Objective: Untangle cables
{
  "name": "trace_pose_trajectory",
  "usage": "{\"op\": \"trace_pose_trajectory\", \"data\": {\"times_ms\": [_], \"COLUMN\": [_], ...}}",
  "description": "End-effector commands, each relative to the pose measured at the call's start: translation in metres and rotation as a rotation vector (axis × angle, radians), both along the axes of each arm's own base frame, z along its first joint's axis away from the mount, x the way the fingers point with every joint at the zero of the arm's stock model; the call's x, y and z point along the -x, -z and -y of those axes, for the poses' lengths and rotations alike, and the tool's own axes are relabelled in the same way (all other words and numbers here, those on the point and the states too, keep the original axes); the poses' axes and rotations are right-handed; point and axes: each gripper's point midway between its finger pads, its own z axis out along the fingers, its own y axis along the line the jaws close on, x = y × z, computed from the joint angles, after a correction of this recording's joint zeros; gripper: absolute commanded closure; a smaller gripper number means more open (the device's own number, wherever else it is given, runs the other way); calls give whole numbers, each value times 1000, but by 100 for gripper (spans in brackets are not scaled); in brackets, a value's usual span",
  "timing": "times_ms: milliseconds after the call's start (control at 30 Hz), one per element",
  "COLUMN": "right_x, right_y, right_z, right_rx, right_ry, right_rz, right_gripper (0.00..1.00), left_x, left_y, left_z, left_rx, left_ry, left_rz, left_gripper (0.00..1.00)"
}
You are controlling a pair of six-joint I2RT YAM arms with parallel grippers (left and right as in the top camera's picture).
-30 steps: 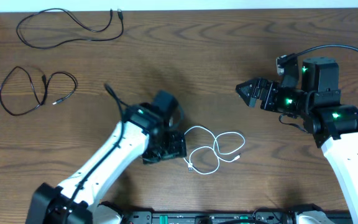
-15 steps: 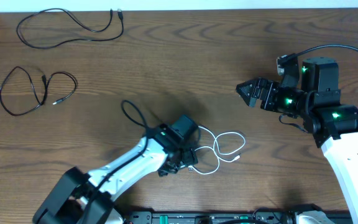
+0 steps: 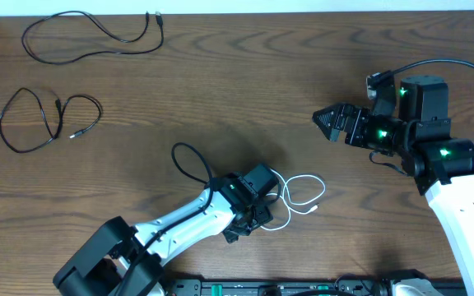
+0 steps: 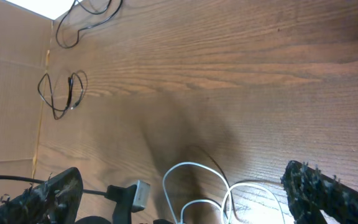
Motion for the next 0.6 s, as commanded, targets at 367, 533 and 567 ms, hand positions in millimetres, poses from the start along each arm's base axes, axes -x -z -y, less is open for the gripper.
{"op": "trace_pose_trajectory", "data": {"times_ms": [367,533,567], "right_x": [0,2,2], "right_y": [-3,-1,-1], "right_z": [2,2,2], "right_rx": [12,14,14], "right_ry": [-2,-2,-2], "right_rz": [17,3,2], "right_gripper": [1,1,1], "left_x": [10,-5,-8], "left_y": [20,-12,-21], "left_z": [2,29,32], "left_rx": [-56,69,88], "left_ry": [11,152,154], "left_rz": [-28,47,68], "left_gripper": [93,92,93]}}
